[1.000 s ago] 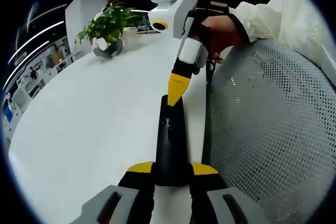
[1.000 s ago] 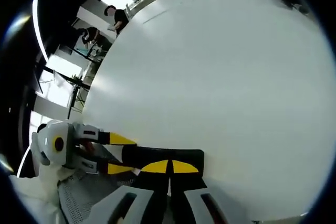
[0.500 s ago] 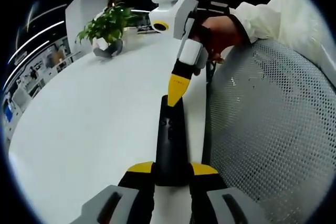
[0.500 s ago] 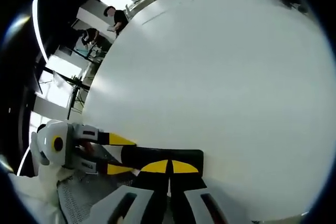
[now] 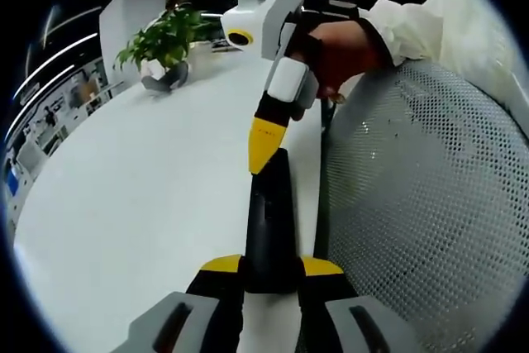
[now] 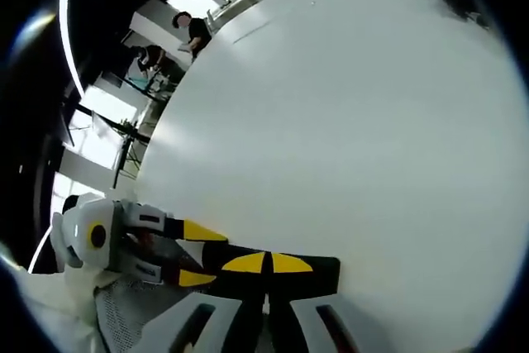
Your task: Press the specified remote control buttons in sequence, fully releasing each button before pressing the next.
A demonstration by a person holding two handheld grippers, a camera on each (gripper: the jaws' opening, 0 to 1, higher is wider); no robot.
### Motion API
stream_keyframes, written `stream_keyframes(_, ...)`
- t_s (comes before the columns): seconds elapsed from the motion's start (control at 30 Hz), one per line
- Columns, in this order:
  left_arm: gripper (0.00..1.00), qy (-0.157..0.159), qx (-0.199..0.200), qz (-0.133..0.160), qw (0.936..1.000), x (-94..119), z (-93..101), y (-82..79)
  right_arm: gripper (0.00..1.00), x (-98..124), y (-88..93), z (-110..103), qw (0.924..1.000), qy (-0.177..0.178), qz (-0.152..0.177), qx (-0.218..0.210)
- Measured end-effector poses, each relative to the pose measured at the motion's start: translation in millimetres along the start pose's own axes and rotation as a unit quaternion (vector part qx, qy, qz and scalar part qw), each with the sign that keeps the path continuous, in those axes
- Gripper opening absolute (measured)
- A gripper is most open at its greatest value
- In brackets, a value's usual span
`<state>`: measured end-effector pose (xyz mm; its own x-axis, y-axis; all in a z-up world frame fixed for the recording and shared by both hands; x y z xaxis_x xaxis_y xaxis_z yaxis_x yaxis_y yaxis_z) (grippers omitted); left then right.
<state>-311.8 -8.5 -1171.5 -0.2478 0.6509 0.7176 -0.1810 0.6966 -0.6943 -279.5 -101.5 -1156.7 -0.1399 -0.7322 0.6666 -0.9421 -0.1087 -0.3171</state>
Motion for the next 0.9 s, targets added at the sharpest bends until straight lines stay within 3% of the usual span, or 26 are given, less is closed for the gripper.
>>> stream_keyframes(0.1, 0.24, 0.0, -0.001, 0.001, 1.0, -1, -1.0, 0.3, 0.0, -1, 3.4, 5, 0.9998, 0.016, -0.012, 0.003)
stream_keyframes(0.3, 0.24, -0.001, 0.003, 0.004, 1.0, -1, -1.5, 0.2, 0.0, -1, 3.0, 5, 0.9999, 0.011, 0.0, -0.007)
stream_keyframes(0.4, 0.24, 0.0, 0.001, 0.006, 1.0, -2, -2.4, -0.2, 0.0, -1, 3.2, 7, 0.9994, 0.008, 0.01, -0.031)
stream_keyframes(0.57, 0.24, 0.0, 0.003, 0.007, 1.0, -1, -1.5, -0.6, 0.0, -1, 3.5, 4, 0.9998, 0.019, 0.002, 0.004)
stream_keyframes(0.7, 0.24, 0.0, 0.001, 0.008, 1.0, 0, -1.3, -1.1, 0.0, 0, 3.9, 3, 0.9998, 0.017, 0.011, 0.004)
stream_keyframes(0.9, 0.24, -0.002, 0.0, 0.01, 0.9999, 0, -2.1, -1.0, 0.0, -2, 4.1, -6, 0.9992, 0.015, -0.01, 0.036)
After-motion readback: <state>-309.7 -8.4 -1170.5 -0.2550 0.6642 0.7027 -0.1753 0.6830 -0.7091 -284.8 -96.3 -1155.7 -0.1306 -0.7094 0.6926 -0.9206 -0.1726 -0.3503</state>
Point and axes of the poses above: the point that each gripper's makers call its tool centre point, and the gripper's own axes: x roughly backward along the fingers, z roughly to its right, y roughly out of its underside, the point moved 3 cm from there along x, roughly backward along the fingers, and after that the axes turned 5 degrees about -y, right-handed, at the moved point
